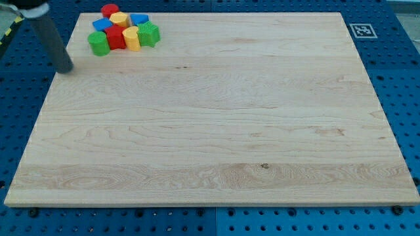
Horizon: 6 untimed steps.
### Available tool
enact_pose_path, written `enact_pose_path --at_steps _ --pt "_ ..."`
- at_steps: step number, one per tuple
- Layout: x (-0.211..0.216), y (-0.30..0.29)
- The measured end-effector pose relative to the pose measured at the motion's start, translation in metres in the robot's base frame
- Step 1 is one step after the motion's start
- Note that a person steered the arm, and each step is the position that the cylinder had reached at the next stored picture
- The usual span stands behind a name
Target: Point your arm at the green circle
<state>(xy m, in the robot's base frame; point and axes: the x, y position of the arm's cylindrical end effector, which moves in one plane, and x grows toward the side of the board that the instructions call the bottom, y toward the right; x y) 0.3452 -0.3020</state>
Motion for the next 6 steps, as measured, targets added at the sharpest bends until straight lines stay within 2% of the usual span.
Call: enact_pose_path --at_steps 3,5,6 --pt "-0.014 -0.003" --pt "-0.081 0.0" --pt "-0.081 0.0"
